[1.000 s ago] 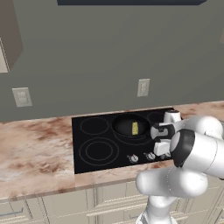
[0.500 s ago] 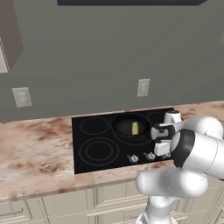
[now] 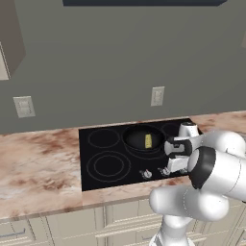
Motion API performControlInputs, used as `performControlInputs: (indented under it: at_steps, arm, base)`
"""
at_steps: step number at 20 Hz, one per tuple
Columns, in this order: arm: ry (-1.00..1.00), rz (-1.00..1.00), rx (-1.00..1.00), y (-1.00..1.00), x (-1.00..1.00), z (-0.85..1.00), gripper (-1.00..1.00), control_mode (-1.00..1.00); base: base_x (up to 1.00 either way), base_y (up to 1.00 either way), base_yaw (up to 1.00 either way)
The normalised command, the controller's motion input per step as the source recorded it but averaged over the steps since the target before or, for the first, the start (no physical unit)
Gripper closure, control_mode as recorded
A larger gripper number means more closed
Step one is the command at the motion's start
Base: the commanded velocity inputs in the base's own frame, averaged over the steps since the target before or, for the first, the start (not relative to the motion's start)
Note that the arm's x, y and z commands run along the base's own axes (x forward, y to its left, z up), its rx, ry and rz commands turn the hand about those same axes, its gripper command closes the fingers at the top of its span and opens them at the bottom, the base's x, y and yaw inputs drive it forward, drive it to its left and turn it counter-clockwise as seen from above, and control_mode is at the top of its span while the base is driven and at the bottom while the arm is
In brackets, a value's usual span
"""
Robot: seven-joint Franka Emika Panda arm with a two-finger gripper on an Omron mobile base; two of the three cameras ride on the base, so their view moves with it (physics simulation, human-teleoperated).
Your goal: Pick up the butter stick and place it in the pan. Then turn on the burner for the pan.
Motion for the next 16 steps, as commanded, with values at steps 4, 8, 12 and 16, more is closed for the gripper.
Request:
performControlInputs:
  at_steps: [4,8,12,16]
  arm:
    - [-0.01,0.04,0.0,0.08,-0.1,-0.13,1.0,-1.0]
    - [-0.03,0.11,0.0,0.01,-0.03,-0.22,1.0,-1.0]
    - [-0.03,0.15,0.0,0.0,-0.01,-0.21,1.0,-1.0]
    - [-0.04,0.16,0.0,0.0,0.0,-0.24,1.0,-1.0]
  base:
    - [0.0,0.0,0.0]
    - [0.0,0.0,0.0]
    - [0.0,0.0,0.0]
    - [0.0,0.0,0.0]
